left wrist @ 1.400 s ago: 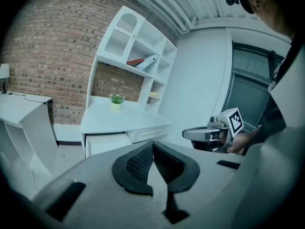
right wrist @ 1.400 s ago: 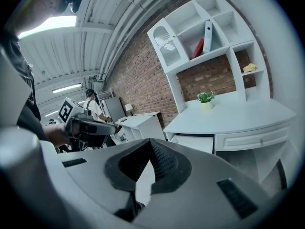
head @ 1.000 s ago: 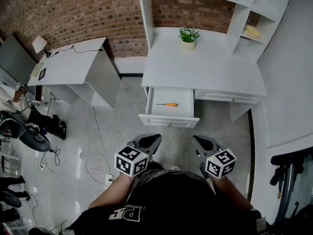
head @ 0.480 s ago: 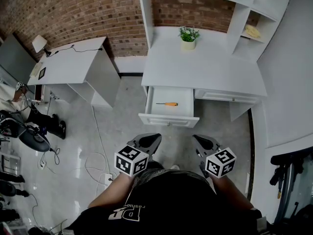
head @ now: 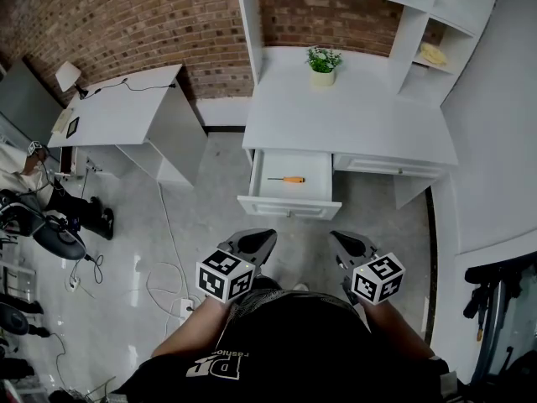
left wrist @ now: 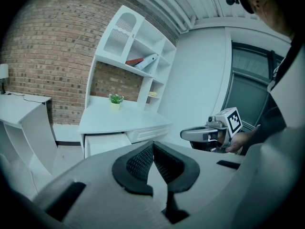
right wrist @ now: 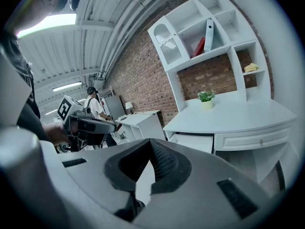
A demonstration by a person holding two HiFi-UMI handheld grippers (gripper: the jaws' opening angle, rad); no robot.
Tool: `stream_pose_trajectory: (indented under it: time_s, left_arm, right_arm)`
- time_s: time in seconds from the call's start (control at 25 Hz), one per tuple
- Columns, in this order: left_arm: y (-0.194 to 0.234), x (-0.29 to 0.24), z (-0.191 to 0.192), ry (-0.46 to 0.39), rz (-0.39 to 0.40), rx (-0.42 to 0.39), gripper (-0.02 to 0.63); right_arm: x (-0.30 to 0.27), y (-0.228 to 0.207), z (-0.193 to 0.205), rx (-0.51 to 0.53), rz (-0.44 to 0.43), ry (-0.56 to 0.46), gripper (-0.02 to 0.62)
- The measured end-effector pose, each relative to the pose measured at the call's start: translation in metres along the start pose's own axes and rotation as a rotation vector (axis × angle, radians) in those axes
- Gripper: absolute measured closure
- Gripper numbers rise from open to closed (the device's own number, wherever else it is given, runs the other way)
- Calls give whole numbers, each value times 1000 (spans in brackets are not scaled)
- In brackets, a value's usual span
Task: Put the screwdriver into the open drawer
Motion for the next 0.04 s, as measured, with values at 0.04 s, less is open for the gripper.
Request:
stream_pose_trajectory:
  time_s: [0.04]
  left_arm:
    - [-1,0,0,0,0,0,588]
  right_arm:
    - [1,0,0,1,0,0,591]
Point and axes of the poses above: the fingertips, and each gripper's own axes: x backward along the fingers, y to its left, z out of its underside, the point moved 1 cm from there along x, backward along the fingers, and after that the axes turned 5 degrees about -y, right-handed, at the moved point
